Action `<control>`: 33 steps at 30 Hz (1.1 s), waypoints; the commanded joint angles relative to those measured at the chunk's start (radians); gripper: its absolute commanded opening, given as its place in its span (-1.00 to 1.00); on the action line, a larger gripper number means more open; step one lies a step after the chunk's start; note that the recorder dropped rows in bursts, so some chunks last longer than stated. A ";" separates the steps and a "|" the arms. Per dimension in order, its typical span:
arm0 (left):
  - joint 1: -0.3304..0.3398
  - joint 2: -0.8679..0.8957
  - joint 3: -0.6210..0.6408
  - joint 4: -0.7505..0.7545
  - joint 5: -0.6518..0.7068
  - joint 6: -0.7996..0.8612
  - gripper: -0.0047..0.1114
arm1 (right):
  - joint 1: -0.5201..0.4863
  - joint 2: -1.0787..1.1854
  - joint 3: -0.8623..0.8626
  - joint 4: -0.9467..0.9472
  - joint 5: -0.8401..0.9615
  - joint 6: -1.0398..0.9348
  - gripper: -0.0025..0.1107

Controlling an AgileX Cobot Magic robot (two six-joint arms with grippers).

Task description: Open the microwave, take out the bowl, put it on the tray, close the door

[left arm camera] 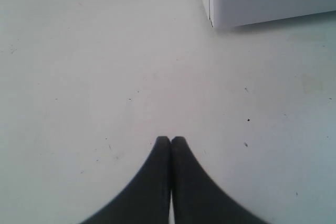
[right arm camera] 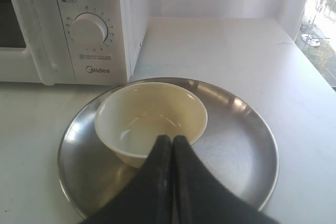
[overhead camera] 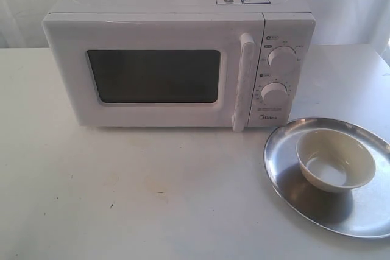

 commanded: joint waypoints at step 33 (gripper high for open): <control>-0.004 -0.002 -0.002 -0.007 0.000 -0.003 -0.92 | -0.006 -0.006 0.005 -0.007 -0.013 0.031 -0.96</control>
